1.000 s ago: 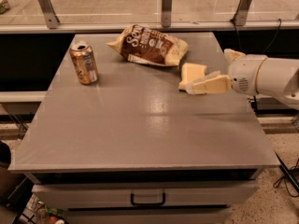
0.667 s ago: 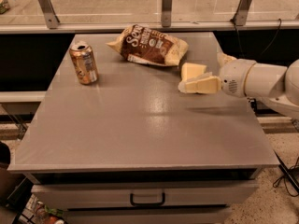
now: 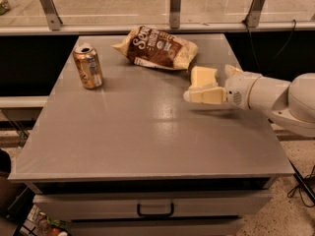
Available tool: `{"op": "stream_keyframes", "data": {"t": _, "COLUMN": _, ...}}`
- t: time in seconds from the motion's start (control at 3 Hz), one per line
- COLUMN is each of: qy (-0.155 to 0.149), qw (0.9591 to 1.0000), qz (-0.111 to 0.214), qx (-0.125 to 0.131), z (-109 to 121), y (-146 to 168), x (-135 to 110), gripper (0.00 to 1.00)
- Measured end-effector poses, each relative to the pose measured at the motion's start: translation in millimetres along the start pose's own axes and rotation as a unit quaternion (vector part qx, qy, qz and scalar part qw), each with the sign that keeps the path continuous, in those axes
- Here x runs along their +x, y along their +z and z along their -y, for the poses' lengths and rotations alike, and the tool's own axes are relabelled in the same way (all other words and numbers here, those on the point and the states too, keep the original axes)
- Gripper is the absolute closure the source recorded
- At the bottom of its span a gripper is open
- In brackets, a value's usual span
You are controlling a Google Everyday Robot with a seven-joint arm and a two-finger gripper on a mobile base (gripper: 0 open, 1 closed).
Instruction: Pick sponge
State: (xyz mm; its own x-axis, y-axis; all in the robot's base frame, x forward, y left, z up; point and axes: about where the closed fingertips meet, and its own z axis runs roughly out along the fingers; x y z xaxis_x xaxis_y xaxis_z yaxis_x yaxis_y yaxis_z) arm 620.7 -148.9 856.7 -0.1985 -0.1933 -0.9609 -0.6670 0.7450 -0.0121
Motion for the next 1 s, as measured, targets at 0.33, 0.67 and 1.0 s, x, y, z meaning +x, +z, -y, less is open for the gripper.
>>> {"op": "stream_keyframes", "data": {"t": 0.33, "qy": 0.007, "qw": 0.9999, "qz": -0.007, "qx": 0.010, "z": -0.9, "y": 3.3, "x": 7.4, "gripper": 0.00}}
{"op": "stream_keyframes", "data": {"t": 0.67, "qy": 0.013, "qw": 0.9996, "qz": -0.014, "qx": 0.020, "z": -1.5, "y": 6.7, "x": 11.7, "gripper": 0.00}}
{"op": "stream_keyframes", "data": {"t": 1.0, "qy": 0.019, "qw": 0.9994, "qz": -0.020, "qx": 0.023, "z": -3.3, "y": 12.6, "x": 16.1, "gripper": 0.00}}
